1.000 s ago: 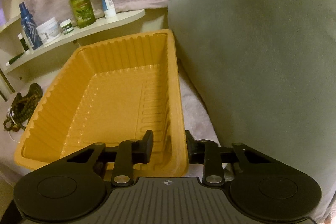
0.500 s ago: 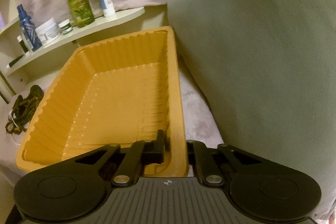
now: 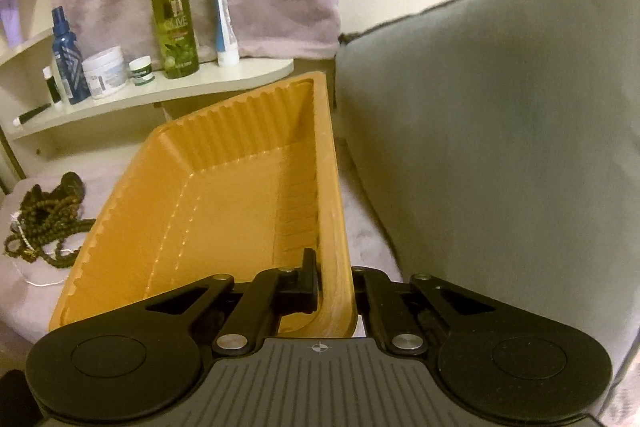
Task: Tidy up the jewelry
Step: 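Move the right tool to the orange tray and clamp its rim, then grasp the white pearl necklace with the left tool while the right tool holds the tray rim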
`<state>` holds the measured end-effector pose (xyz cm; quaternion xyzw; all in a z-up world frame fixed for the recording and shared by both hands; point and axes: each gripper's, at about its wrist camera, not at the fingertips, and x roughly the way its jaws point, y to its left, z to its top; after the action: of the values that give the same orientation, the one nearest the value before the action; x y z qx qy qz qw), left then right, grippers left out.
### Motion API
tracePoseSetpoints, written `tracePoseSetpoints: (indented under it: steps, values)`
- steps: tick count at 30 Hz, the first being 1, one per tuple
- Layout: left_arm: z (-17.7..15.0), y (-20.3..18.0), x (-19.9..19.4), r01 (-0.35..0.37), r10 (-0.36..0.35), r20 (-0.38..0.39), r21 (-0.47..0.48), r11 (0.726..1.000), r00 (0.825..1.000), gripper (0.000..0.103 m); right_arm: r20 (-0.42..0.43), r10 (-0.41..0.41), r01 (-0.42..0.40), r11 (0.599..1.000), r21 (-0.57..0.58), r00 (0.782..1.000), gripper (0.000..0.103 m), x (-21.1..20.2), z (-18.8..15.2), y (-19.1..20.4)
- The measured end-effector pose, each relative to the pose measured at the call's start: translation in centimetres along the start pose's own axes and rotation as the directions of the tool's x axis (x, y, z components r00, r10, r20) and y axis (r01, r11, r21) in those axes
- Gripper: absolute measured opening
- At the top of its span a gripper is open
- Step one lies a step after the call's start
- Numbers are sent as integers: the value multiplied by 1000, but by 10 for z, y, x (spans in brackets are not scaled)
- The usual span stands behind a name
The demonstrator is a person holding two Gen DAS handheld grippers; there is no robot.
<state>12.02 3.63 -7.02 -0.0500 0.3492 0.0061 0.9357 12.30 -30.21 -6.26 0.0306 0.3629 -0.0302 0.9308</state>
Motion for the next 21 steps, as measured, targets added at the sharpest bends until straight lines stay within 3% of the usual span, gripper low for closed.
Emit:
tracePoseSetpoints:
  steps: [5, 15, 17, 21]
  values:
    - [3, 8, 16, -7, 7, 1, 17, 1000, 1000, 74, 23, -64, 64, 998, -19, 998, 4, -6, 5, 2]
    - [23, 42, 51, -95, 93, 21, 102, 990, 995, 36, 7, -93, 93, 995, -37, 996, 4, 1, 17, 5]
    - [28, 50, 61, -111, 111, 6, 148, 983, 994, 32, -1, -96, 96, 995, -32, 995, 4, 4, 18, 3]
    - [31, 60, 81, -64, 77, -48, 220, 973, 996, 23, -17, -106, 106, 994, -26, 994, 4, 8, 19, 2]
